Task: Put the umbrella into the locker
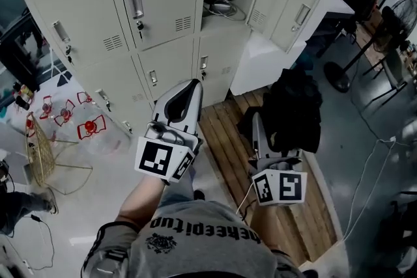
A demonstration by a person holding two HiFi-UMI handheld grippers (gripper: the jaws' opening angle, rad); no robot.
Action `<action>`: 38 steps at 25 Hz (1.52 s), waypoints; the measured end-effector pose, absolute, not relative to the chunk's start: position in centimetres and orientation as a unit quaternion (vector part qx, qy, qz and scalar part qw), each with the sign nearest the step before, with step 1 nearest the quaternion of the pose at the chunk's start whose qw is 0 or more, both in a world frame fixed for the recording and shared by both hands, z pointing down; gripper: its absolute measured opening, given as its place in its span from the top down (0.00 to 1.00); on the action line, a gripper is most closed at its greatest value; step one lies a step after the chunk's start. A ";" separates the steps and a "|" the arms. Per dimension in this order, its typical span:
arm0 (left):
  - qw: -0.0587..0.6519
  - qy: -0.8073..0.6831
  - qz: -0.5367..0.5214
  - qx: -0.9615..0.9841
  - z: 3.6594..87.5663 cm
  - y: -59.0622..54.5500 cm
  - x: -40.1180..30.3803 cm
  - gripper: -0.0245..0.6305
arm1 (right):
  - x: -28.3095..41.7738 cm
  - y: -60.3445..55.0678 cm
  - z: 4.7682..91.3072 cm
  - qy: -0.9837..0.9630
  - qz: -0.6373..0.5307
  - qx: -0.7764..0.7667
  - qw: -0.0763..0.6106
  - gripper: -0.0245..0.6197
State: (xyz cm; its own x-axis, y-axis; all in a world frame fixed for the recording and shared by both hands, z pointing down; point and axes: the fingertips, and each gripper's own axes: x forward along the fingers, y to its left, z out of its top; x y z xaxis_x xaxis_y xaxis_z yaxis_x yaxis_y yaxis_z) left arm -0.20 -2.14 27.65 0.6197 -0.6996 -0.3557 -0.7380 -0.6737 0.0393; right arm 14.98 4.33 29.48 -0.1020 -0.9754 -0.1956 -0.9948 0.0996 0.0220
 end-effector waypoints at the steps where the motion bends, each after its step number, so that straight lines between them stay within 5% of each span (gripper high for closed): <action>1: 0.054 0.397 0.174 -0.899 27.7 -2.8 0.3 0.96 | 15.3 3.7 29.6 0.738 0.073 -0.667 0.064 0.56; 16: 0.078 0.361 0.180 -0.912 26.5 -19.0 5.6 0.96 | 19.2 -12.1 29.1 0.723 0.078 -0.684 0.058 0.56; 38: 0.087 0.354 0.183 -0.913 25.8 -35.9 4.5 0.96 | 17.8 -31.6 28.3 0.737 0.076 -0.670 0.044 0.55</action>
